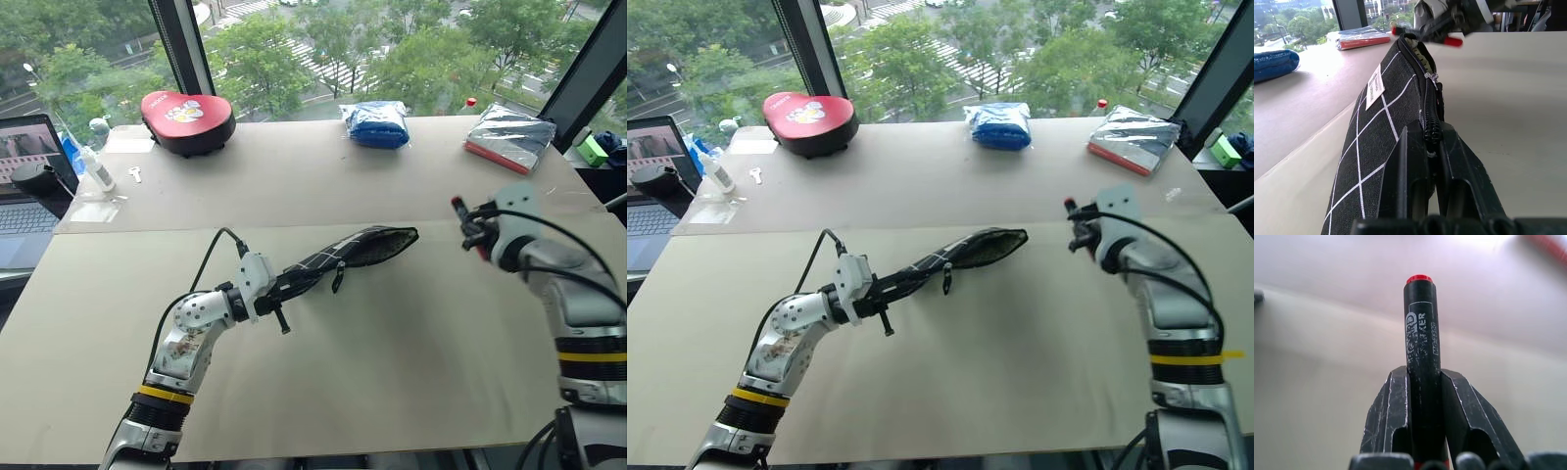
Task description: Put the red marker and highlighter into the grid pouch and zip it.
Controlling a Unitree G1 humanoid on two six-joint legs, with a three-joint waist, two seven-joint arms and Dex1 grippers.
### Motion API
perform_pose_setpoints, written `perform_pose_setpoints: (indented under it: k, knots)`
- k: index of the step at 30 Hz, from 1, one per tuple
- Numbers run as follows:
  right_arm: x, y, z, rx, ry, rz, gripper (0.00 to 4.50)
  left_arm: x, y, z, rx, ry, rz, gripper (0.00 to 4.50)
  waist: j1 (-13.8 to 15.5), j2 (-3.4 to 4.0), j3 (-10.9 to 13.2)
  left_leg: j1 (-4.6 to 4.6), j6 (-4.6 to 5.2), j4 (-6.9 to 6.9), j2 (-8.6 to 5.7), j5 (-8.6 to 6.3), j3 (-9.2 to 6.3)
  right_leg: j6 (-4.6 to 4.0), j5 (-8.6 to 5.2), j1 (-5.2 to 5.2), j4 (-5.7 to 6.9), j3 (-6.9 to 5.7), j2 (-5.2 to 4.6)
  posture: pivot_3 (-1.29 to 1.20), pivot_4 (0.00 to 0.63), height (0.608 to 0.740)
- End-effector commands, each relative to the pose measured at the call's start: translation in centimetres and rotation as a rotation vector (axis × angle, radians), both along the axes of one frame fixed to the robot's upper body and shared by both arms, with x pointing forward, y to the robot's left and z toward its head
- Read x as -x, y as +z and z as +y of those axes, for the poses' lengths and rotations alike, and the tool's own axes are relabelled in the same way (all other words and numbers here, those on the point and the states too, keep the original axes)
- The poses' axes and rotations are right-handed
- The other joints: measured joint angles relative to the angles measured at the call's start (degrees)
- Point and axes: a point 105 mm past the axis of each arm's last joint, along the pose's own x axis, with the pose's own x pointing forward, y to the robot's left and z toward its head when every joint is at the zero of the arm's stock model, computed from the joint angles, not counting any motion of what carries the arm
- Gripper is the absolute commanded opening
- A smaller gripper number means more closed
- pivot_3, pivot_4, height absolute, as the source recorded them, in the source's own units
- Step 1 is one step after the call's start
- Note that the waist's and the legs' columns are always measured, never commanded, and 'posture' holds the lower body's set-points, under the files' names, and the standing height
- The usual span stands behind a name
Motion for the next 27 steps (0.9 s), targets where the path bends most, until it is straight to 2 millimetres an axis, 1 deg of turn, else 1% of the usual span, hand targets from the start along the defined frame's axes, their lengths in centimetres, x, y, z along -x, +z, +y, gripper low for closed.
perform_pose_setpoints:
  k: [1, 4, 6, 10, 15, 19, 22, 27]
  knots:
    - [4.2, 1.3, 5.4, 0.244, 0.425, -0.081, 0.49, 0.0, 1.2, -0.2, 0.016, -0.020, -0.044, 0.00, 0.0, -0.01, 0.0, 0.03, -0.01, 0.00, 0.09, -0.01, 0.00, 0.01, 0.00, 0.06, -0.02, -0.04, 0.07, 0.00, 0.150, 0.740]
    - [6.2, -0.6, 6.5, 0.439, 0.578, -0.031, 0.49, 0.0, 1.2, -0.2, 0.015, -0.024, -0.044, 0.00, 0.0, -0.01, 0.0, 0.10, -0.05, 0.06, 0.16, -0.06, 0.00, 0.01, -0.01, 0.20, -0.08, -0.04, 0.14, 0.00, 0.150, 0.740]
    - [6.7, -1.2, 7.0, 0.509, 0.632, -0.025, 0.49, 0.0, 1.1, -0.2, 0.015, -0.026, -0.043, 0.00, 0.0, -0.02, 0.0, 0.08, -0.02, 0.11, 0.12, -0.09, 0.03, 0.01, -0.01, 0.21, -0.08, -0.02, 0.10, 0.00, 0.150, 0.740]
    - [6.3, -1.4, 7.6, 0.589, 0.652, -0.067, 0.49, 0.0, 1.1, -0.3, 0.017, -0.029, -0.043, 0.00, 0.0, -0.02, 0.0, 0.11, -0.05, 0.16, 0.13, -0.07, 0.08, 0.00, 0.00, 0.20, -0.03, 0.01, 0.08, 0.00, 0.150, 0.740]
    - [5.7, -1.9, 7.7, 0.614, 0.659, -0.075, 0.49, 0.1, 1.1, -0.3, 0.020, -0.032, -0.044, 0.00, 0.1, -0.03, 0.0, 0.12, -0.10, 0.15, 0.17, -0.05, 0.07, -0.02, 0.01, 0.19, -0.02, -0.01, 0.12, 0.00, 0.150, 0.740]
    - [5.4, -2.5, 8.1, 0.660, 0.691, -0.088, 0.49, 0.1, 1.1, -0.3, 0.020, -0.033, -0.044, 0.00, 0.1, -0.03, 0.0, 0.10, -0.10, 0.15, 0.15, -0.05, 0.07, -0.02, 0.01, 0.19, -0.03, 0.01, 0.10, 0.00, 0.150, 0.740]
    - [4.8, -3.2, 8.7, 0.737, 0.725, -0.105, 0.49, 0.1, 1.1, -0.4, 0.017, -0.039, -0.046, 0.00, 0.0, -0.02, 0.0, 0.12, -0.10, 0.15, 0.16, -0.05, 0.07, -0.02, 0.01, 0.19, -0.02, 0.00, 0.11, 0.00, 0.150, 0.740]
    - [4.4, -3.5, 9.9, 0.778, 0.769, -0.145, 0.49, 0.1, 1.3, -0.4, 0.018, -0.039, -0.051, 0.00, 0.0, -0.03, 0.0, 0.12, -0.11, 0.14, 0.18, -0.04, 0.08, -0.03, 0.02, 0.16, -0.01, 0.01, 0.14, 0.00, 0.150, 0.740]
